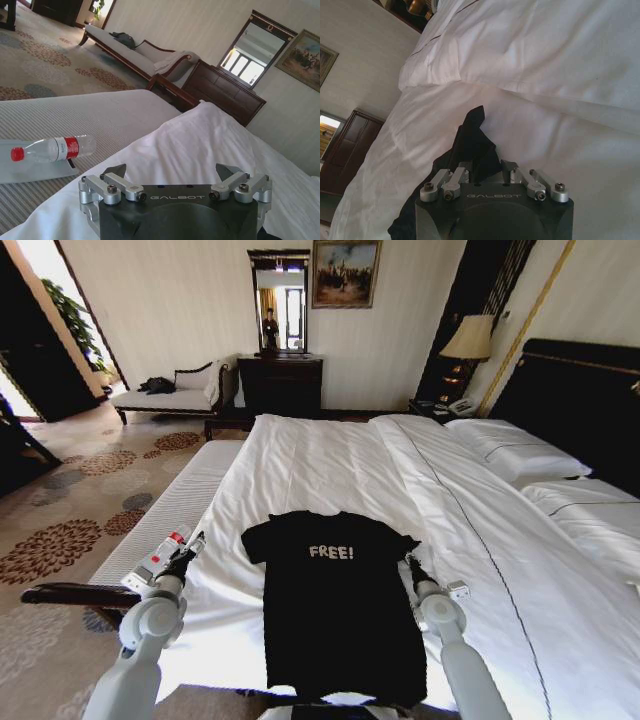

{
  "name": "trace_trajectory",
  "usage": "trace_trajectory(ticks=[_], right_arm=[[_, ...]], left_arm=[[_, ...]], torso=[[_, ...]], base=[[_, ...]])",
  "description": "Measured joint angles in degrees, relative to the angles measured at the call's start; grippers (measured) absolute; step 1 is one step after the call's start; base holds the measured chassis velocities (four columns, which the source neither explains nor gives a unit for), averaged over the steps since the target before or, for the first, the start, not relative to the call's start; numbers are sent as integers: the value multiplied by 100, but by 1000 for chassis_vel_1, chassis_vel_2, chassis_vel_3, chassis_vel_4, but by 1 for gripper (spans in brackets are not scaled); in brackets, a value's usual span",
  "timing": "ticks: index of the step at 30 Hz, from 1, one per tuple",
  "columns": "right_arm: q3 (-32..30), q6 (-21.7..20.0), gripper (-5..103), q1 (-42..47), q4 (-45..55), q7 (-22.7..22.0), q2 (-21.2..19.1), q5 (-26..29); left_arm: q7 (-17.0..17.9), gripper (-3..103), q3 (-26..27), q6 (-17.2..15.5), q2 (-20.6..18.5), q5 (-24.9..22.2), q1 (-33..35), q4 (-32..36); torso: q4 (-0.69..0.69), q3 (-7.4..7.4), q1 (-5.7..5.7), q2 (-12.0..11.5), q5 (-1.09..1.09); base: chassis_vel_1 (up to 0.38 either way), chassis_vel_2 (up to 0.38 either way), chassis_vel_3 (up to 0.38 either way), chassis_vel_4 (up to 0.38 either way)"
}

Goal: Fold the clothes on the bed.

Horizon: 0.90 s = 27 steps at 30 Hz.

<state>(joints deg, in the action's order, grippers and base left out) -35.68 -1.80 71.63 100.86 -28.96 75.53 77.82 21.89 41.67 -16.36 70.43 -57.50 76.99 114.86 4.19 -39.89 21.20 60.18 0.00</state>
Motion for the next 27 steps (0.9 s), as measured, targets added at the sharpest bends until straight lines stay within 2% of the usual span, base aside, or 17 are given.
trace_trajectory(ticks=[1, 5, 6, 9, 24, 27], right_arm=[[0, 11, 34, 0, -2, -5, 2, -9], [-7, 56, 13, 37, -9, -42, 19, -83], [-7, 56, 13, 37, -9, -42, 19, -83], [-32, 73, 1, 146, 117, -103, 27, -117], [-144, 120, 0, 644, 554, -354, 116, -396], [-153, 128, -1, 662, 546, -311, 123, -620]], left_arm=[[1, 100, 1, 0, -1, 0, 2, 0], [3, 100, 1, 1, -9, -2, -6, 0], [3, 100, 1, 1, -9, -2, -6, 0], [5, 100, -3, 1, -15, -5, -15, -1], [9, 100, -8, 1, 26, -6, -32, -13], [9, 100, -41, 1, 63, 21, -23, -14]], torso=[[0, 0, 0, 0, 0], [0, 0, 0, 0, 0], [0, 0, 0, 0, 0], [0, 0, 0, 0, 0], [0, 0, 0, 0, 0], [0, 0, 0, 0, 0]], base=[[0, 0, 0, 0], [0, 0, 0, 0], [0, 0, 0, 0], [0, 0, 0, 0], [0, 0, 0, 0], [0, 0, 0, 0]])
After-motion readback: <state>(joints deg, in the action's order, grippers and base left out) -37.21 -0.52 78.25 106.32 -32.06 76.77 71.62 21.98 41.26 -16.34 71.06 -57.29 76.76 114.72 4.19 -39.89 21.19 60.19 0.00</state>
